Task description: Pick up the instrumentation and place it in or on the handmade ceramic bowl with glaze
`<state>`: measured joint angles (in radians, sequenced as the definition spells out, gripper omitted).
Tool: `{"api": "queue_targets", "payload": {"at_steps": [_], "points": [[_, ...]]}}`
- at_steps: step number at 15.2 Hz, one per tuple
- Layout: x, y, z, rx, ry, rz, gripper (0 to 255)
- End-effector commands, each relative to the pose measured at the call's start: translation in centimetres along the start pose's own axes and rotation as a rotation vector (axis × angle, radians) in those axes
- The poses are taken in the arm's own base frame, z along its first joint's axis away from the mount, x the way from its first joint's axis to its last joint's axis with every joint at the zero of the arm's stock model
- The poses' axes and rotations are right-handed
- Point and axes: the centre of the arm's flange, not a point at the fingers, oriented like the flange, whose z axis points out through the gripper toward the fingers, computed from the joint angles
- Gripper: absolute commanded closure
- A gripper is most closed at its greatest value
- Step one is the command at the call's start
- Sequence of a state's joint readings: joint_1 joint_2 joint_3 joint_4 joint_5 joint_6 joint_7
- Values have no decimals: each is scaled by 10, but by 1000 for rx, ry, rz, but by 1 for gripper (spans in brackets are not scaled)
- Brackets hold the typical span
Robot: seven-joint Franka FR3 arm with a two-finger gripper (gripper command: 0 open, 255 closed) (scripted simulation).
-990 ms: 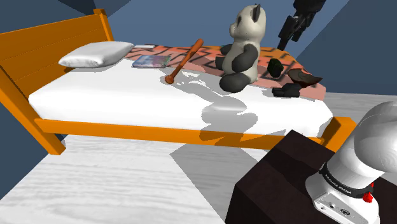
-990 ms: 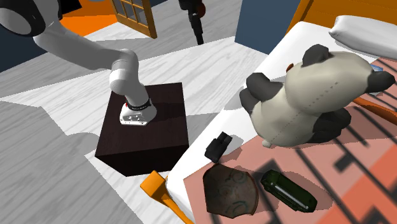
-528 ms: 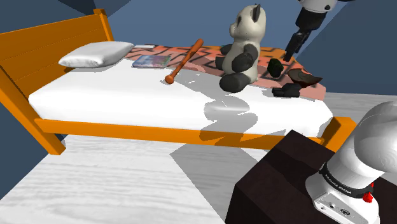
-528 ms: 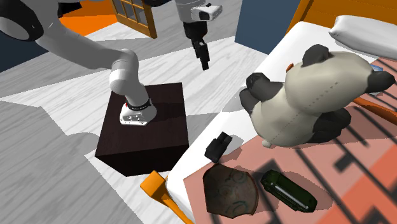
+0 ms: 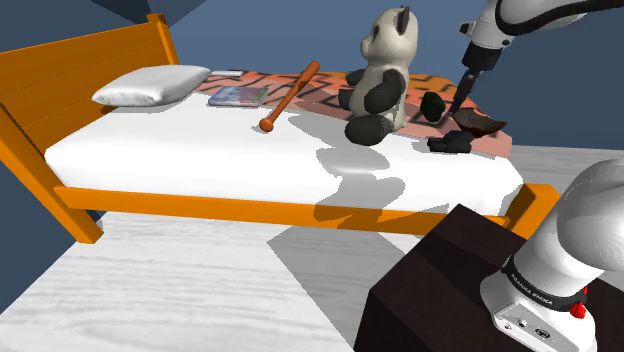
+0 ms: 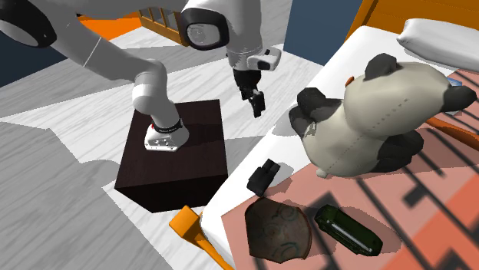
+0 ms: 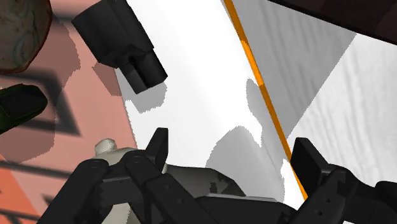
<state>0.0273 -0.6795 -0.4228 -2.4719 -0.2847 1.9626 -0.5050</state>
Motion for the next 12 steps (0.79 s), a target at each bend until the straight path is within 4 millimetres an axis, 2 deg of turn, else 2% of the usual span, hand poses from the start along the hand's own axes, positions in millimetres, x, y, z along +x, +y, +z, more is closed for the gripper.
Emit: {"api": "queue_targets", "payload": {"at_steps": [1, 12], "points": [[-4, 21, 21, 13, -9, -36, 0], [-6, 128, 129, 88, -62, -219, 0]]}}
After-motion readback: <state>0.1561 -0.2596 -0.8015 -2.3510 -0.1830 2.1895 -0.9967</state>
